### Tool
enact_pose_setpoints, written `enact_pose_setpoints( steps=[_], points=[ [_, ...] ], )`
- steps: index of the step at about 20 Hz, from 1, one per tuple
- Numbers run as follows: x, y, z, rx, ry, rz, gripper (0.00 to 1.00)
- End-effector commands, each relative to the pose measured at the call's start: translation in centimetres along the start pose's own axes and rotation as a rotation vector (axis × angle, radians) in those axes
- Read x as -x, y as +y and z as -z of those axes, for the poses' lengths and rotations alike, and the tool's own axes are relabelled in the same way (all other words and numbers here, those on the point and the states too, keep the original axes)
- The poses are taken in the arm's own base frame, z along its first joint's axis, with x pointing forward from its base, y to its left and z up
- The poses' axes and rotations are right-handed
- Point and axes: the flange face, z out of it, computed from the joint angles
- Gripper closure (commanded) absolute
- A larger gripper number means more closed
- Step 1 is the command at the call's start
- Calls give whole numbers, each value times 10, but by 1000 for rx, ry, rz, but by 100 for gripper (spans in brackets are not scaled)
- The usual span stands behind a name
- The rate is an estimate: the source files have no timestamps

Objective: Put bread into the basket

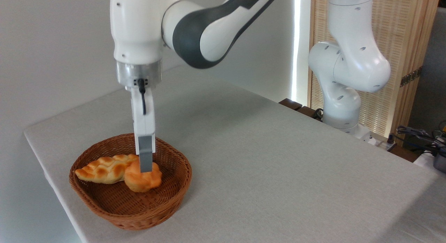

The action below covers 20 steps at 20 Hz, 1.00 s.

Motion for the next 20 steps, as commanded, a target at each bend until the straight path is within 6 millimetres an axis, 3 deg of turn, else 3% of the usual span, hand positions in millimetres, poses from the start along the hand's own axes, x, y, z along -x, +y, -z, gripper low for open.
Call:
enact_pose_setpoints(
  steps=[1,3,6,11,17,20],
  points=[
    [1,-2,34,10,16,174,0],
    [1,-2,44,50,20,243,0],
    [23,-14,73,104,-2,299,0],
    [43,-12,114,153,-58,330,0],
    [47,-8,117,120,-118,382,0],
    [37,-3,114,93,-163,345,0]
  ],
)
